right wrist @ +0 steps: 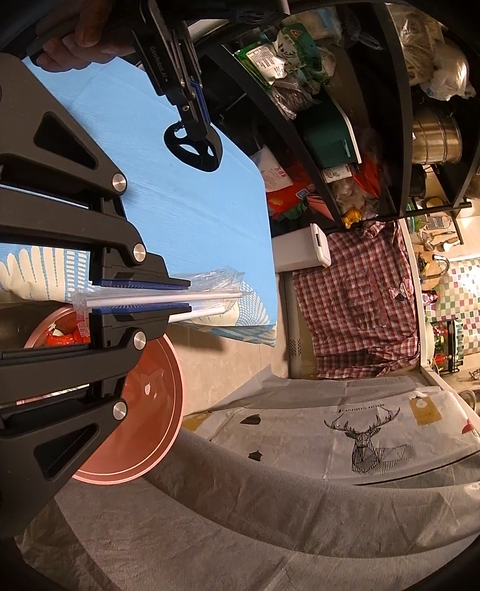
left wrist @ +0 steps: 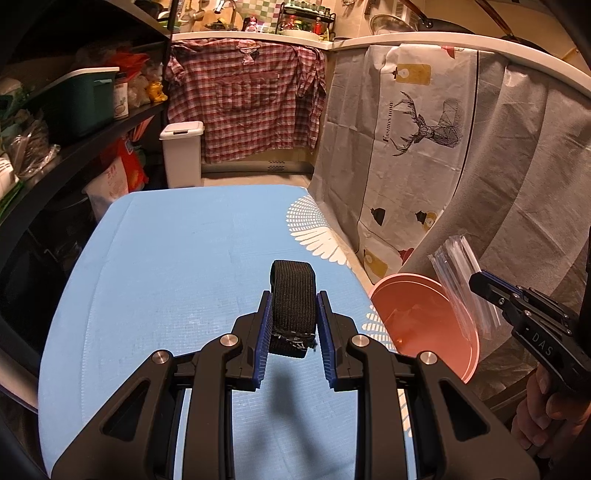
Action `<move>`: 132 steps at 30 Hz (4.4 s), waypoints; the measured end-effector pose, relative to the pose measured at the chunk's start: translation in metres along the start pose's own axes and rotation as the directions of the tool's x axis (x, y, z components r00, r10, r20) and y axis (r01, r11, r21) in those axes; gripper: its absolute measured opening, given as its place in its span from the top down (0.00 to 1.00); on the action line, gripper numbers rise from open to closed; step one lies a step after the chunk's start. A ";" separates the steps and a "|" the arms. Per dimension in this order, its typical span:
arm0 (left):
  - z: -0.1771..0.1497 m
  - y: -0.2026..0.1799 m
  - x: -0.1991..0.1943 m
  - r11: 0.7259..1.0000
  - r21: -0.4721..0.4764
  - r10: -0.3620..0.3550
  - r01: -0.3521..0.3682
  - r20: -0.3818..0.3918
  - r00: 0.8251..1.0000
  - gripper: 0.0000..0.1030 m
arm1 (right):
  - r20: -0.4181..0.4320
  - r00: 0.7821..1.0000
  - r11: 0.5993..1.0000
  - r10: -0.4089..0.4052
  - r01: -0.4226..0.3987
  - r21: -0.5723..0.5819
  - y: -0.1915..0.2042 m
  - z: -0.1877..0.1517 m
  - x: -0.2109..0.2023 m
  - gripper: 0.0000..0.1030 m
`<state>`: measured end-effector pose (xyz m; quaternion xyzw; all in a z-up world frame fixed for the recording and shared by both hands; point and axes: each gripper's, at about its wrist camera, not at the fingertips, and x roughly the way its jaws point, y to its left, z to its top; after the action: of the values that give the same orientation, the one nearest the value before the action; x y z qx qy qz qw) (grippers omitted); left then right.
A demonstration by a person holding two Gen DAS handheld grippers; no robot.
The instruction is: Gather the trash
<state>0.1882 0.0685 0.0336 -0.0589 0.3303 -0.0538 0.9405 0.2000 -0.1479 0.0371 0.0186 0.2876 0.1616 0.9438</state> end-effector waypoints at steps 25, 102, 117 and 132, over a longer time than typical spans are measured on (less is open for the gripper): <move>0.002 -0.064 0.041 0.993 0.082 -0.083 0.087 -0.045 0.996 0.77 | 0.003 0.993 0.979 -0.118 0.116 0.169 -0.067 0.017 -0.009 0.93; -0.032 -0.093 -0.069 0.984 0.085 -0.162 0.158 0.051 0.985 0.08 | 0.131 0.951 0.959 -0.279 0.271 0.078 -0.048 -0.035 -0.153 0.05; -0.082 -0.101 -0.081 0.997 0.033 -0.077 0.076 0.012 0.997 0.08 | 0.055 0.952 0.951 -0.301 0.296 0.090 -0.043 -0.057 -0.160 0.05; -0.082 -0.093 -0.075 0.999 -0.004 -0.052 0.052 0.008 0.999 0.08 | 0.042 0.947 0.945 -0.319 0.315 0.083 -0.044 -0.057 -0.153 0.05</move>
<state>0.0724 -0.0184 0.0299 -0.0700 0.3249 -0.0775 0.9400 0.0619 -0.2407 0.0663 0.0120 0.2665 -0.0039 0.9638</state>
